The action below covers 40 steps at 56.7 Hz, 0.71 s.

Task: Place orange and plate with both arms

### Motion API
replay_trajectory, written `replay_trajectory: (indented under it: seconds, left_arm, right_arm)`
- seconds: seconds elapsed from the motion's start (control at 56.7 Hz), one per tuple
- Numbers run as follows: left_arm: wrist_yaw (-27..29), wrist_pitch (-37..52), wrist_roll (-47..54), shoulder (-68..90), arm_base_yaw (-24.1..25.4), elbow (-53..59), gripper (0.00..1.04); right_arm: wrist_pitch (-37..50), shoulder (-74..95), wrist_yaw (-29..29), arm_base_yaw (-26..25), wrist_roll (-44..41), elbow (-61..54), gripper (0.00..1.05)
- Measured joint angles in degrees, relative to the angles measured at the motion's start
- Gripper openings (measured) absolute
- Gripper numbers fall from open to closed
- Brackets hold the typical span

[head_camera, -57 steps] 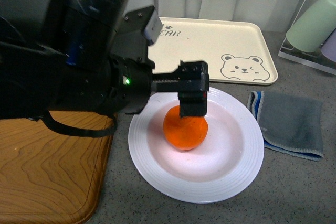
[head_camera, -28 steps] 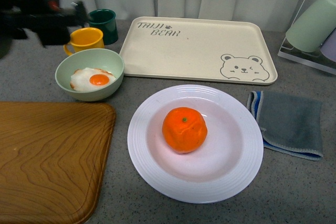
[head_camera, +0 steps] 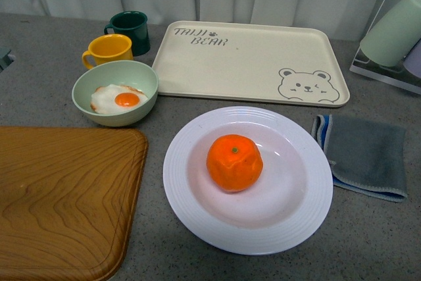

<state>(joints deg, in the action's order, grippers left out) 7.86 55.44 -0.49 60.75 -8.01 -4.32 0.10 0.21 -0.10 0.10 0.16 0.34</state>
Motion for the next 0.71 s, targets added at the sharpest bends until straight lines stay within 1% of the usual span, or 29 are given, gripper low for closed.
replay_trajectory:
  seconds: [0.247,0.264,0.3,0.353,0.705]
  left_arm:
    - [-2.54,-8.26,0.02,-10.95,2.54,2.34,0.04]
    - [-3.37,-9.2,0.02,-12.17,3.17,2.54,0.04]
    - [-6.8,-10.95,0.09,-14.25,5.64,2.86,0.04]
    - [-7.37,-13.79,0.04,-17.35,7.56,3.13,0.04]
    - [-7.82,-26.58,0.07,-31.61,7.85,3.19,0.04]
  right_arm:
    - [0.0,0.0,0.02,0.0,0.0,0.0,0.95]
    - [0.0,0.0,0.02,0.0,0.0,0.0,0.95]
    - [0.0,0.0,0.02,0.0,0.0,0.0,0.95]
    - [0.0,0.0,0.0,0.0,0.0,0.0,0.95]
    - [0.0,0.0,0.02,0.0,0.0,0.0,0.95]
